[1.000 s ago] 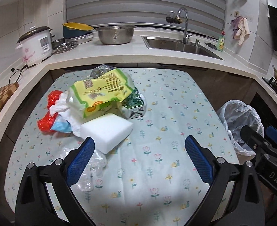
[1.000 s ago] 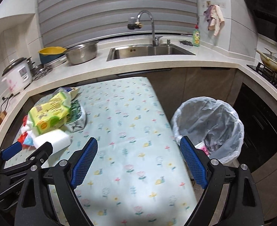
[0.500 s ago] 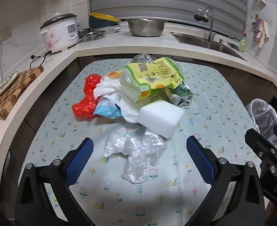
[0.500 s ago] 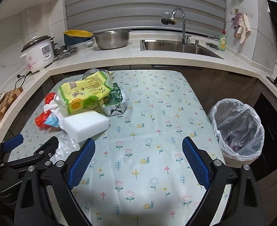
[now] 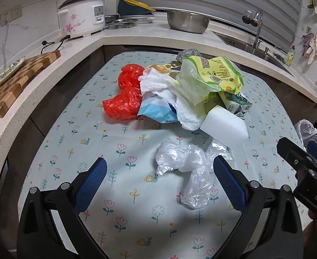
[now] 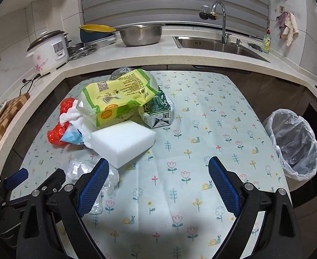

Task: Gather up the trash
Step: 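Grasp the clear plastic bag with the left gripper while the right grasps the white sponge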

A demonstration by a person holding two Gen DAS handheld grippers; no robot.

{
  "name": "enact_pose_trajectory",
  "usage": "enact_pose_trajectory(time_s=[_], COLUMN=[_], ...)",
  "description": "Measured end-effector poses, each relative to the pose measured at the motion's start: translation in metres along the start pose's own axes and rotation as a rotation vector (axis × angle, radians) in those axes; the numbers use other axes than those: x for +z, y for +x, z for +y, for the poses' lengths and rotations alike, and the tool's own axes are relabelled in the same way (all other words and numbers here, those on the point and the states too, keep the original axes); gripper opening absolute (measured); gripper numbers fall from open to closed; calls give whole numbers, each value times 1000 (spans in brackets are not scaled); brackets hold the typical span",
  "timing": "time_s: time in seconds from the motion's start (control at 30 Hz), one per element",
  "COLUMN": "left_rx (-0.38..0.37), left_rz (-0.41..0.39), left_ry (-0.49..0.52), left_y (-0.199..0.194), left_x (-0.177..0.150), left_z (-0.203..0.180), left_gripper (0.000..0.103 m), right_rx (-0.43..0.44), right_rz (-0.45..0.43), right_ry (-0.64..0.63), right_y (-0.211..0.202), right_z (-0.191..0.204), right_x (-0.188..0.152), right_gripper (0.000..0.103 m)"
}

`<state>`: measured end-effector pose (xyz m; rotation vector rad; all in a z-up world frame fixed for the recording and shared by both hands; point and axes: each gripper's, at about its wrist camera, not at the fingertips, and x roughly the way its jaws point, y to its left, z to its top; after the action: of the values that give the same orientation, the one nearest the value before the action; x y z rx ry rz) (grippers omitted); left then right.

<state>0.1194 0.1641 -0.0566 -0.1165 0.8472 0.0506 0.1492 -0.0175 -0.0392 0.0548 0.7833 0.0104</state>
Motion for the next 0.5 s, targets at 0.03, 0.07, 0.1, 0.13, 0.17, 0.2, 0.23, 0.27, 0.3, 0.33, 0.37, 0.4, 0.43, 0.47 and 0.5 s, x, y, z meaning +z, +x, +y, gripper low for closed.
enact_pose_trajectory(time_s=[0.03, 0.07, 0.1, 0.13, 0.17, 0.2, 0.23, 0.27, 0.3, 0.33, 0.37, 0.4, 0.43, 0.47, 0.5], left_rx=[-12, -20, -26, -32, -38, -46, -51, -59, -69, -70, -76, -85, -83, -93, -104], left_rz=[8, 11, 11, 13, 20, 30, 40, 51, 61, 79, 91, 95, 102, 111, 128], left_ry=[-1, -1, 1, 8, 15, 22, 28, 34, 38, 42, 44, 44, 45, 48, 52], left_y=[2, 4, 5, 7, 11, 16, 20, 26, 32, 39, 44, 47, 52, 55, 58], left_x=[0, 0, 1, 1, 0, 0, -1, -3, -4, -5, -7, -7, -8, -9, -10], left_z=[0, 0, -1, -4, -7, -10, -13, -16, -18, -21, -23, -24, -25, -25, -25], left_gripper=[95, 95, 95, 95, 95, 95, 95, 95, 95, 94, 93, 90, 85, 67, 55], right_rx=[-1, -5, -12, -18, -24, -27, -28, -29, -30, -32, -33, -32, -30, -26, -21], right_rz=[1, 1, -1, -4, -6, -5, -2, 0, 3, 6, 10, 14, 19, 24, 30], right_ry=[-6, -12, -15, -14, -8, 1, 14, 23, 31, 36, 38, 40, 43, 44, 44], right_y=[1, 2, 3, 3, 3, 3, 4, 5, 6, 7, 9, 10, 13, 15, 18], right_z=[2, 3, 2, 1, -1, -3, -6, -9, -12, -13, -14, -14, -13, -13, -11], right_x=[1, 2, 3, 4, 5, 6, 7, 7, 7, 7, 7, 7, 6, 6, 6], right_gripper=[89, 89, 89, 89, 89, 89, 89, 89, 89, 89, 89, 89, 89, 89, 89])
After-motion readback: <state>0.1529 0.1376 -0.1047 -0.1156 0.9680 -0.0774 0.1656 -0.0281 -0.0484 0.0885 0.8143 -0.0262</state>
